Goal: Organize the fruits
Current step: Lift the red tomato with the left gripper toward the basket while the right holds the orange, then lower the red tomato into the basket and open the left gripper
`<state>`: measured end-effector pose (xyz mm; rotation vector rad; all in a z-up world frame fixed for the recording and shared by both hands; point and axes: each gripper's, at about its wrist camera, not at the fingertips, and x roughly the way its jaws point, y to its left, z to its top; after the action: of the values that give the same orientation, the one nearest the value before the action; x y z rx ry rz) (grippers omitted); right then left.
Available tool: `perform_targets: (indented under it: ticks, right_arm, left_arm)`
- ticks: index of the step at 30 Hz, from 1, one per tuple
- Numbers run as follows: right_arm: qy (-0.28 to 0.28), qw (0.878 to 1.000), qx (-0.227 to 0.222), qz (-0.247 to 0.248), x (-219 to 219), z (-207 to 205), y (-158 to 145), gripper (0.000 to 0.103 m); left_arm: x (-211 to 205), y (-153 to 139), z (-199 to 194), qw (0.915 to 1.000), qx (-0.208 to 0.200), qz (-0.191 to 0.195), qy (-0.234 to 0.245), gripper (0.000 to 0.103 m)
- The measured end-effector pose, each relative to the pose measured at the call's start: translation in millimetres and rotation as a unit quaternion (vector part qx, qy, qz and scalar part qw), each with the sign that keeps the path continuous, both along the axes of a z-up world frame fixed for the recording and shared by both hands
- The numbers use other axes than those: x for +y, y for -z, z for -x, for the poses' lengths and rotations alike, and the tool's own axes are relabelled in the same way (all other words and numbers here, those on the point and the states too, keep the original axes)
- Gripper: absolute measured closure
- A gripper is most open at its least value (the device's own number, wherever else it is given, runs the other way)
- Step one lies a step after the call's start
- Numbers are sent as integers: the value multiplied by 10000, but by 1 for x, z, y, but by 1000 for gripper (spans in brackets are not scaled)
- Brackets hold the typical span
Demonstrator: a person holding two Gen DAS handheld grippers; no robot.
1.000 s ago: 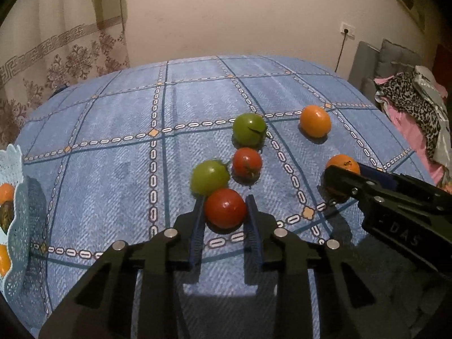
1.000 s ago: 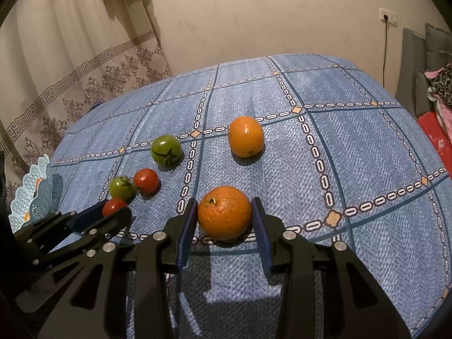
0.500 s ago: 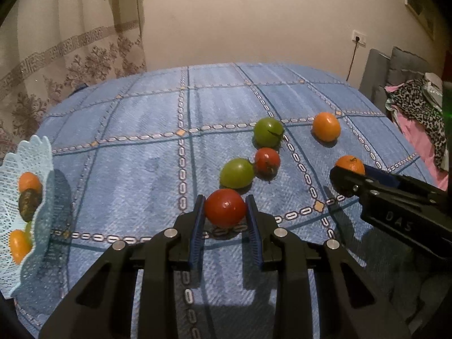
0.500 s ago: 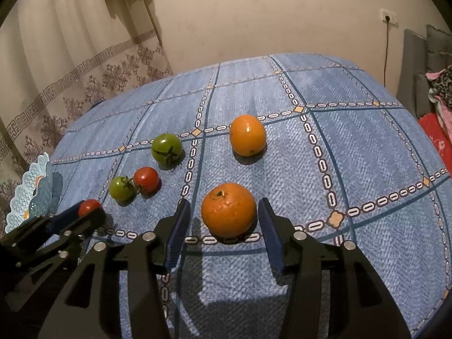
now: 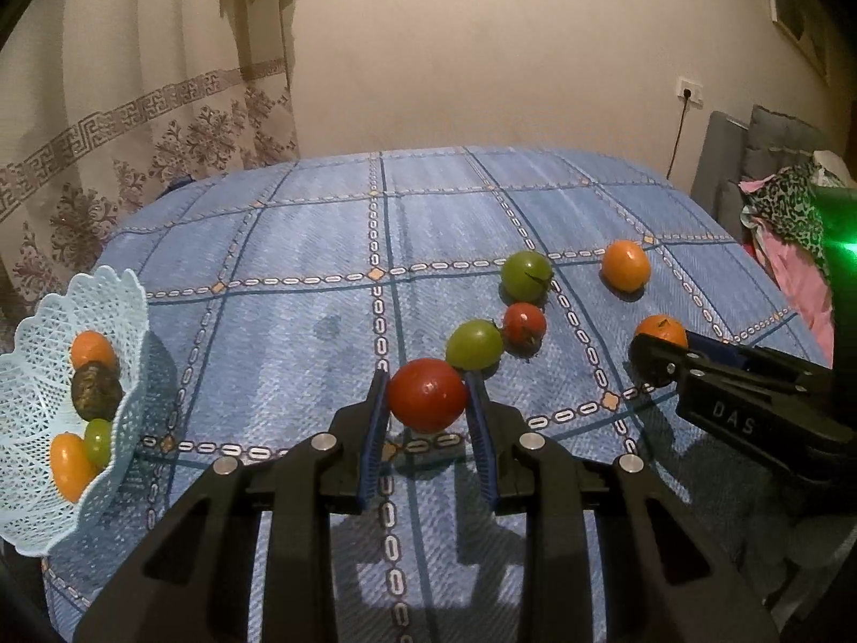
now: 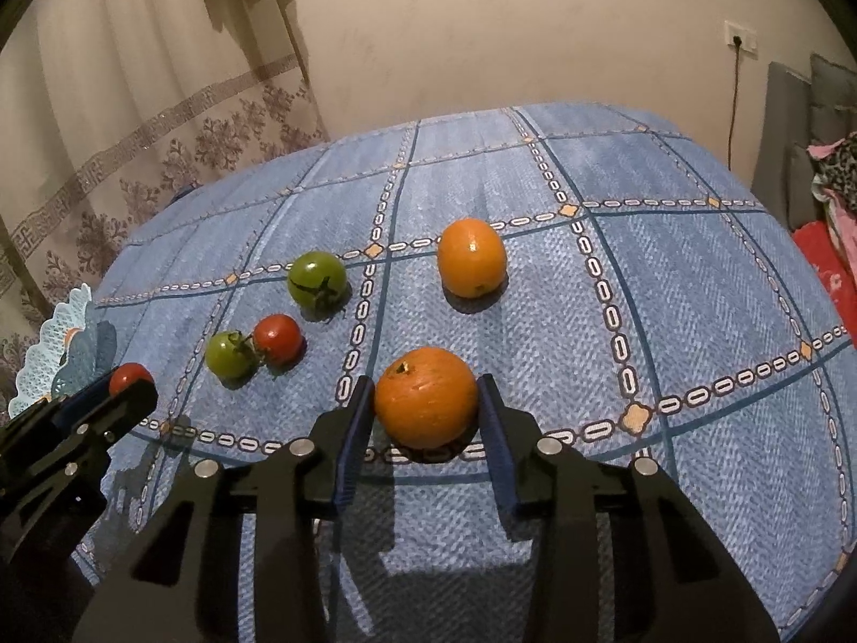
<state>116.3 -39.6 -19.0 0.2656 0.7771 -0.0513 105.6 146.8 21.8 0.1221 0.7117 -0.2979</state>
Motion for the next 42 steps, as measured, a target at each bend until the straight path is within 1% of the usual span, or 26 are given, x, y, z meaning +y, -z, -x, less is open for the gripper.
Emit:
perform_targets:
  ticks: [12, 23, 30, 42]
  right_arm:
    - [-22, 9998, -211, -24, -6, 12, -10, 64]
    - [-68, 9995, -307, -71, -6, 24, -15, 64]
    - [-43, 9995, -295, -62, -3, 26, -16, 64]
    - [-47, 9993, -357, -92, 3, 31, -23, 64]
  left_arm:
    - [23, -18, 14, 9991, -298, 21, -284, 74]
    - [61, -35, 25, 9961, -538, -1, -699, 74]
    - [88, -40, 26, 9933, -593, 25, -996, 74]
    - [137, -39, 26, 9870, -565, 6, -1505, 74]
